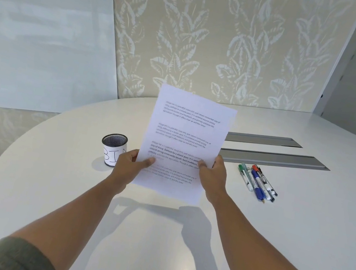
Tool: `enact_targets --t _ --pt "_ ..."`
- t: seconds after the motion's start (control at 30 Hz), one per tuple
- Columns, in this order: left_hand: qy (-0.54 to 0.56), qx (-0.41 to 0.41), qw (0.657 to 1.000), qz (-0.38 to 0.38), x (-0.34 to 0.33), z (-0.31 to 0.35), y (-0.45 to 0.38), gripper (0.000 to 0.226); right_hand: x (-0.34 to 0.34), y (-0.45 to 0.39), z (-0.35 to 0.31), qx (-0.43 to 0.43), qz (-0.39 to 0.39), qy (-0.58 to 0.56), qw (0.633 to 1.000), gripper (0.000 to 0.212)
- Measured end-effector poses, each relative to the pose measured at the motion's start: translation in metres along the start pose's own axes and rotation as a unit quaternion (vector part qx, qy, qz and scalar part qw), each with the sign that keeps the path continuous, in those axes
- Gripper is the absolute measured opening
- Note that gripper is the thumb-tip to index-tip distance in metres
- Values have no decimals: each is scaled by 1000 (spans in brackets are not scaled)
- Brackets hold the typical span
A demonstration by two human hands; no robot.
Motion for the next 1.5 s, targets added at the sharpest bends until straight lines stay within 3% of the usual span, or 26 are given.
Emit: enact_targets --t 0.17,0.23,0.47,0.7,0.93,1.13,1.5 --pt "58 20 998 27 5 -5 -2 32 10 -2 6 -62 45 -166 983 23" --pt "88 29 996 21 0 -4 -2 24 8 0 11 -96 48 -229 967 24" --pt "111 3 993 -25 -30 21 4 25 -18 12 20 -163 -36 -335 927 38" --pt "101 3 995 8 -14 27 2 16 -1 10 25 -161 -34 -312 936 41" --pt "40 -4 998 43 17 27 1 31 29 -1 28 -126 44 -313 940 39" --pt "-24 -10 998 60 38 28 1 29 48 -3 31 -103 73 -229 965 21" --pt "-58 -52 994 70 41 34 5 22 40 -2 18 -58 25 -87 994 21"
Point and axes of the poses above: each hand's wrist, its own y-axis away from the middle knuckle, its own x-axis out of the back of the hand, z = x × y, the point moved 10 cm from there along -y, towards the middle knuckle, and after that the axes turned 10 degrees about -y, right-handed, at the moved point
